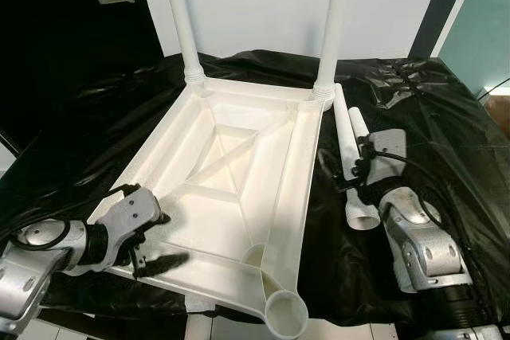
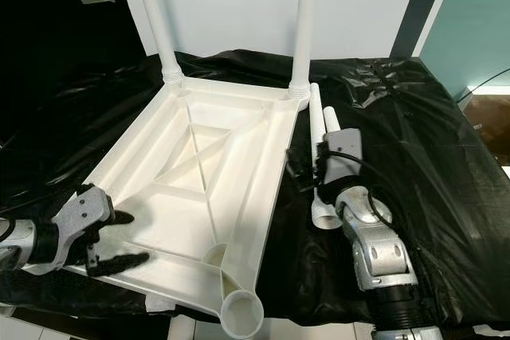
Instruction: Building children table
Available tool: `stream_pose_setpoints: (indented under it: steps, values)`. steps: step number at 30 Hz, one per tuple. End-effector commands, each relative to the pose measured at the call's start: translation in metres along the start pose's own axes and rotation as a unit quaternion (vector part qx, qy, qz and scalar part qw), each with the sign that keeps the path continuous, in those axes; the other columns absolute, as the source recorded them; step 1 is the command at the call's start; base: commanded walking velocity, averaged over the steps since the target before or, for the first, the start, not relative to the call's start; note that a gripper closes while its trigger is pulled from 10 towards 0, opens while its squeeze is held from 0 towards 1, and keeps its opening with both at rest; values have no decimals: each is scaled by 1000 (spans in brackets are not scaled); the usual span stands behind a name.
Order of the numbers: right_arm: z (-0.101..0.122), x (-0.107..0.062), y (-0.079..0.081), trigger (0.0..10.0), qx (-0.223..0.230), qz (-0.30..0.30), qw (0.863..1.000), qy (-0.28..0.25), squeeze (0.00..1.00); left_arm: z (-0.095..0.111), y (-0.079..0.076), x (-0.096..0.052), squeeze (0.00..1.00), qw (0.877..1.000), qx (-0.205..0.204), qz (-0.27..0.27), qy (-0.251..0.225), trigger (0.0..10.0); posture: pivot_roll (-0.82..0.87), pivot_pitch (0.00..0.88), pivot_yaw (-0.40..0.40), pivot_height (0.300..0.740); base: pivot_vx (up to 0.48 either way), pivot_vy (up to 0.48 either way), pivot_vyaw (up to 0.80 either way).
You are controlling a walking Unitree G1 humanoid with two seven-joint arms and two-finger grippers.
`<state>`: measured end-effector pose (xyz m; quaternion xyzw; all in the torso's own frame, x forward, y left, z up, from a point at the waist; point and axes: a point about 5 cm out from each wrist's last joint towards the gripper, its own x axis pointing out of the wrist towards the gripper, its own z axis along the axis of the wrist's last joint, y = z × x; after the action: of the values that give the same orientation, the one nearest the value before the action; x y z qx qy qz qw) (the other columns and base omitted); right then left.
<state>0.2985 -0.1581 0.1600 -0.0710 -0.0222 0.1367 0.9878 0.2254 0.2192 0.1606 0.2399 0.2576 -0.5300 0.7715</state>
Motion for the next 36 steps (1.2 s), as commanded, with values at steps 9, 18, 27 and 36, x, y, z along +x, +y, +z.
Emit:
stream_pose_setpoints:
  steps: [9,18,27,36]
  values:
    - [1,-15,22,10000,-3,80,997,10,0,-8,0,19,0,997,30,34,58,10000,-36,41,24,740,0,0,0]
    - [4,-17,20,10000,-2,70,997,13,0,-5,17,46,0,990,17,127,66,10000,-37,44,29,740,0,0,0]
    - [6,-19,16,10000,-9,64,998,17,0,-8,18,50,0,987,-30,132,84,0,-42,46,38,740,0,0,0]
    - [6,-18,15,10000,-7,61,998,22,0,-12,28,45,0,981,-42,160,101,0,-39,44,32,740,0,0,0]
